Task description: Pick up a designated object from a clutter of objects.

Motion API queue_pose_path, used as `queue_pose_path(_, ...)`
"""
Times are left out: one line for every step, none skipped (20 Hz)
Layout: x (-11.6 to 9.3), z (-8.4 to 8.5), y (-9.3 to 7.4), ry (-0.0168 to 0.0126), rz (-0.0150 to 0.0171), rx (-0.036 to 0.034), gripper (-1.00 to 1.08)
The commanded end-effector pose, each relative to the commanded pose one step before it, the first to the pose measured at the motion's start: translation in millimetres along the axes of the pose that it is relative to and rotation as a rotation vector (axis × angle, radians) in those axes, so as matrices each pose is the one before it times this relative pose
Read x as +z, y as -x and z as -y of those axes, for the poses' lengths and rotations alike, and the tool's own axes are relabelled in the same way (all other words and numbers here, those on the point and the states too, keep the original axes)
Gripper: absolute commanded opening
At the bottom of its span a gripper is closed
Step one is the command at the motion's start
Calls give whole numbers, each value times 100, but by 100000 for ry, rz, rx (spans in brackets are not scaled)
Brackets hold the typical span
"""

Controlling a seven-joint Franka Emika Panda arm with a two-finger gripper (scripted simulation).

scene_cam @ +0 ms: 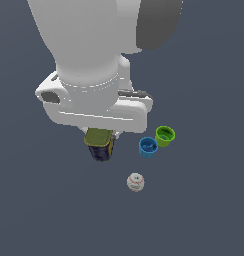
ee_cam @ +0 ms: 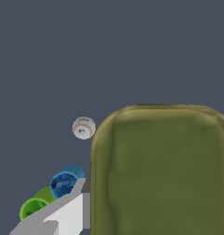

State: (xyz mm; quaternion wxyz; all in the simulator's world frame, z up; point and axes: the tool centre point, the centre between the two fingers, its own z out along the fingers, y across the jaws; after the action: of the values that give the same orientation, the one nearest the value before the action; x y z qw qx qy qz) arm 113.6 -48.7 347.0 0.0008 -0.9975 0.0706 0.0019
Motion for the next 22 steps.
queue_pose_path(-1946, -1482, -665, -20, -341, -129, -100)
queue_pose_path(-602, -536, -245, 0, 0, 0, -100)
queue_pose_path(-585, -493, -231, 66, -17, 9, -100)
queue_pose_path(-550, -489, -229, 0, 0, 0, -100)
queue_pose_path(-526, -468, -222, 0, 0, 0, -100)
queue_pose_path(-504, -447, -215, 0, 0, 0, -100)
queue_pose_path(-478, -424, -207, 0, 0, 0, -100)
queue_pose_path(-451, -376, -186, 64, -17, 19, -100)
queue_pose_path(-400, -353, -178, 0, 0, 0, -100)
queue_pose_path(-363, -319, -164, 0, 0, 0, -100)
queue_pose_path(-328, -288, -150, 0, 0, 0, -100)
queue_pose_path(-297, -260, -138, 0, 0, 0, -100)
queue_pose_path(-269, -235, -127, 0, 0, 0, -100)
queue_pose_path(-243, -211, -116, 0, 0, 0, -100)
queue_pose_path(-217, -188, -106, 0, 0, 0, -100)
queue_pose_path(-193, -167, -95, 0, 0, 0, -100)
queue_pose_path(-171, -146, -86, 0, 0, 0, -100)
queue_pose_path(-149, -127, -77, 0, 0, 0, -100)
queue_pose_path(-129, -109, -68, 0, 0, 0, -100)
queue_pose_path(-118, -112, -54, 21, -10, 43, -100)
queue_pose_path(-92, -76, -51, 0, 0, 0, -100)
queue_pose_path(-75, -61, -43, 0, 0, 0, -100)
